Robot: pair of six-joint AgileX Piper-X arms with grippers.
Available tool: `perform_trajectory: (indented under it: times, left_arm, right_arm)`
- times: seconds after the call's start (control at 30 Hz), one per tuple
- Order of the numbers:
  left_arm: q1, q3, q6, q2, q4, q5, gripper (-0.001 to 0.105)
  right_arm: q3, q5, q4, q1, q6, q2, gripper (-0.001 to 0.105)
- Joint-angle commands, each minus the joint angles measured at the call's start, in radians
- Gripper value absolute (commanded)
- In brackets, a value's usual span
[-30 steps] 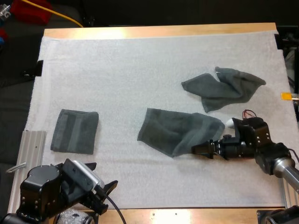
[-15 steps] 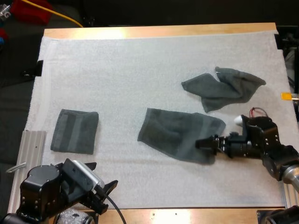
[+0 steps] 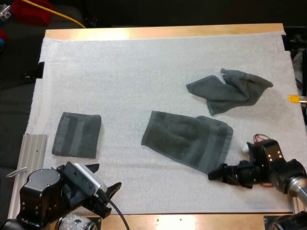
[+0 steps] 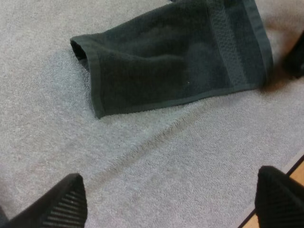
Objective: Pick towel from pile, fold and stack
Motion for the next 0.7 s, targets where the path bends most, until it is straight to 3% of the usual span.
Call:
perform_trajectory:
  times: [0.0,0.27,0.67]
  left_arm:
    - [-0.005,-0.007,0.0,0.005,-0.012,0.005,0.07]
    - [-0.005,-0.007,0.0,0.005,-0.012,0.005,0.07]
    - [-0.005,-0.007,0.0,0.005,-0.012,0.005,0.07]
  right_arm:
    - [0.019,-0.004,-0.003,-0.005,-0.003,0.0,0.086]
    - [0.045,-0.002,-0.099,-0.005,0.011,0.0,0.086]
    - [0.045,0.042,-0.259,-0.005,0.139,0.001,0.086]
